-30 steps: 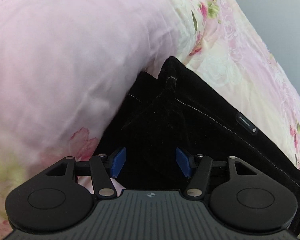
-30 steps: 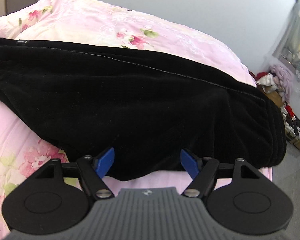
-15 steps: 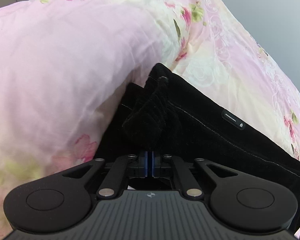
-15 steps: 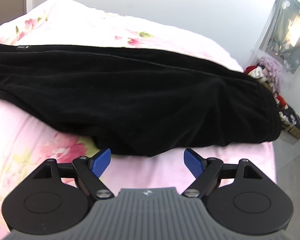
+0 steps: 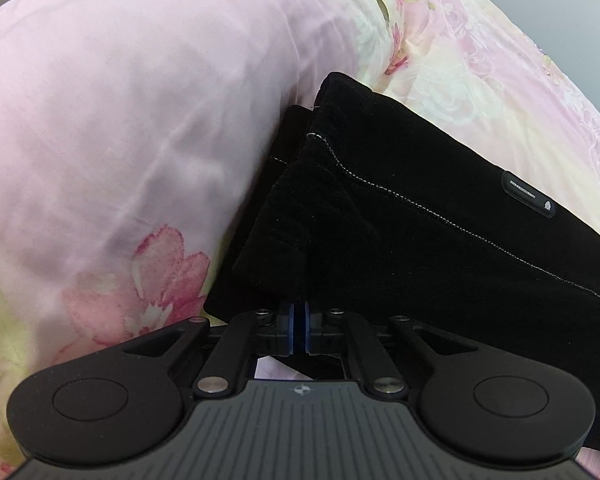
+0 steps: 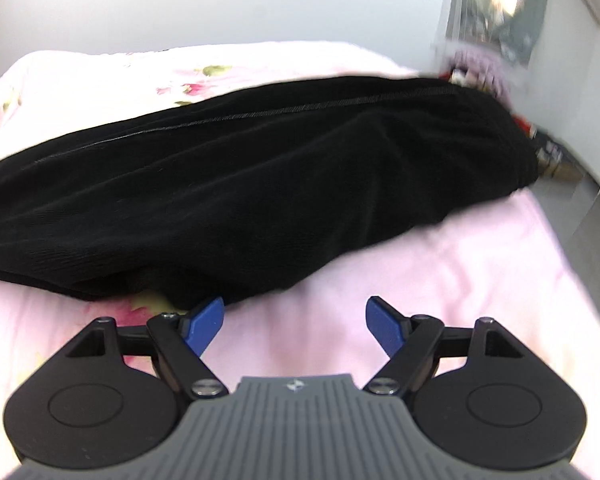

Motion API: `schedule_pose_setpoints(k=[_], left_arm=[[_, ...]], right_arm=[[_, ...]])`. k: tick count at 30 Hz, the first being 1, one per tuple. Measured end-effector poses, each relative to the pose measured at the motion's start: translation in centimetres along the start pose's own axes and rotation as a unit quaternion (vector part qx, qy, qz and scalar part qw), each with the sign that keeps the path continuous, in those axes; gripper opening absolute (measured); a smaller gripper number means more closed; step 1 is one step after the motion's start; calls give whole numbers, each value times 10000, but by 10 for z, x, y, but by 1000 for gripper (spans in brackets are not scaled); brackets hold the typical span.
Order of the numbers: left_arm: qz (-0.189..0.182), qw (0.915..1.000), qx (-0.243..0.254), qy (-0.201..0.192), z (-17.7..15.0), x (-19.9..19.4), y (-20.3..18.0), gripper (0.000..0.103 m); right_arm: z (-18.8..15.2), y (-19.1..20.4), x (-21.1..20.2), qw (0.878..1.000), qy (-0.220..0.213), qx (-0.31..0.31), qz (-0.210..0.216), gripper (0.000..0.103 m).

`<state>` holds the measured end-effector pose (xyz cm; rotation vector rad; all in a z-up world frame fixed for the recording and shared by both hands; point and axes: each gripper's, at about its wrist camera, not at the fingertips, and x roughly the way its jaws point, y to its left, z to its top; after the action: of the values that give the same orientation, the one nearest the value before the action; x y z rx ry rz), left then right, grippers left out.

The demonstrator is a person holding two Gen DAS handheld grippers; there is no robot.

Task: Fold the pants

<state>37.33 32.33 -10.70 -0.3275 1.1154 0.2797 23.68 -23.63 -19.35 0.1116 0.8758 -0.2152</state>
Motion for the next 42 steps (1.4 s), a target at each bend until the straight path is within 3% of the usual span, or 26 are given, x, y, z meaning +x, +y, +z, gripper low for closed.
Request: schedule_pose_setpoints(k=[4, 6, 9, 10, 11, 13, 15, 18, 21, 23, 26, 28, 31, 33, 35, 36, 37, 38, 39, 40, 42], left_arm=[[122, 9998, 167, 3, 1, 2, -8, 5], [145, 9997, 176, 10, 1, 2, -10, 5], [158, 9997, 156, 48, 1, 1, -9, 5], [167, 9998, 129, 65, 1, 2, -9, 5], [183, 9997, 102, 81, 2, 1, -10, 5], [215, 9996, 133, 94, 4, 2, -11, 5], [273, 9994, 165, 134, 7, 0, -12, 5], [297, 9992, 168, 226, 11, 2, -14, 5], [374, 9988, 174, 271, 12, 7, -16, 5], [560, 9970, 477, 236, 10, 11, -27, 5], [763, 9944, 709, 206, 6, 19, -36, 6], [925, 9921, 825, 167, 2, 26, -43, 12], [1163, 9867, 1131, 109, -3, 26, -55, 13], [1323, 9806, 1445, 75, -6, 21, -63, 16], [1507, 9758, 1582, 29, -10, 13, -69, 20], [1669, 9715, 1681, 50, -12, 10, -74, 31], [1899, 9646, 1831, 47, -14, 7, -79, 47], [2164, 9555, 2005, -49, -17, 3, -84, 54], [2406, 9450, 2202, -246, -19, -3, -94, 57], [2473, 9408, 2290, -363, -21, -10, -99, 57], [2215, 9480, 2239, -449, -22, -26, -108, 57]], right_arm=[[-10, 30, 2, 9994, -244, 179, 184, 74], [-9, 42, 4, 9985, -516, 173, 44, 64], [-3, 43, 16, 9968, -544, 589, 22, 59], [0, 40, 21, 9963, -469, 717, -88, 52], [1, 35, 23, 9950, -423, 887, -148, 18], [2, 20, 13, 9919, -446, 1188, 67, 9], [4, 15, -10, 9946, -557, 866, 137, 6], [8, 1, -37, 9984, -404, 310, 258, 4], [4, 1, -28, 9984, 124, -502, 206, 3], [0, 6, -13, 9954, 325, -874, 203, 3], [-5, 3, 3, 9930, 591, -995, 234, 3], [-5, 1, 4, 9931, 577, -992, 260, 4], [1, -4, -4, 9913, 631, -1077, 427, 5], [6, -12, -5, 9892, 890, -1039, 533, 14], [7, -25, -10, 9869, 1072, -1078, 537, 21], [8, -32, -15, 9868, 1051, -1121, 507, 24], [11, -41, -19, 9870, 1016, -1162, 452, 25], [16, -51, -23, 9875, 978, -1159, 419, 31], [21, -66, -27, 9887, 933, -1105, 399, 37], [27, -83, -30, 9899, 888, -1033, 392, 39], [42, -113, -34, 9922, 825, -879, 308, 41]])
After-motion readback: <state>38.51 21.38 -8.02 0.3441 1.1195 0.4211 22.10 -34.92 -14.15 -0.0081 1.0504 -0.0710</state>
